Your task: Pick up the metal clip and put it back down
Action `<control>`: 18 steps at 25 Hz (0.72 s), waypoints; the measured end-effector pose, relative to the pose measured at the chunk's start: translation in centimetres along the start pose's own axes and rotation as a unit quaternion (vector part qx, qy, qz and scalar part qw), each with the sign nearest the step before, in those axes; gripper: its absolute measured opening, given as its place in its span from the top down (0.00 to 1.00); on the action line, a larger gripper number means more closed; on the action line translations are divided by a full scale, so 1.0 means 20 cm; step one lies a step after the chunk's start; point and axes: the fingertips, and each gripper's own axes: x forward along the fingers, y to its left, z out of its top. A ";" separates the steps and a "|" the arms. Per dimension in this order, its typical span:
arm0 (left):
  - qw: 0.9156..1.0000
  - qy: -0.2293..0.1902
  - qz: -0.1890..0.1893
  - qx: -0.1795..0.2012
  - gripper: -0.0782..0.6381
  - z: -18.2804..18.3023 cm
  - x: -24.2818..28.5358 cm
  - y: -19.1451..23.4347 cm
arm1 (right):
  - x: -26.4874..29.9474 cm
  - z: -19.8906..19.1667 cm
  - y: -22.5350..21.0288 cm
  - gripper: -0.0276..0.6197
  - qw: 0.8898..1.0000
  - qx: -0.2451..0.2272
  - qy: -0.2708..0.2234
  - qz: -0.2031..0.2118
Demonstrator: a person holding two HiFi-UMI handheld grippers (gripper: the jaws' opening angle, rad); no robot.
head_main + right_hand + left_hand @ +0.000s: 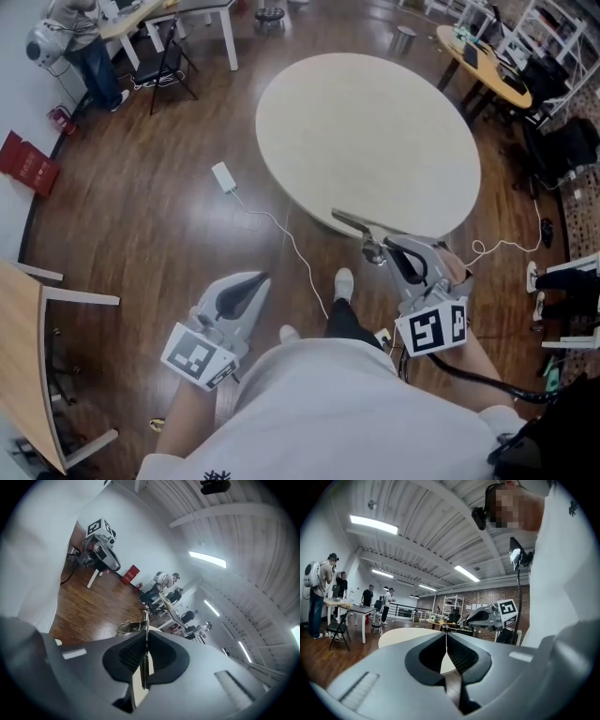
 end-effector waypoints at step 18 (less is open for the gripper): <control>1.000 0.015 0.004 -0.016 0.89 0.01 0.34 0.02 | 0.44 -0.78 -0.18 0.95 0.998 0.024 0.060 0.010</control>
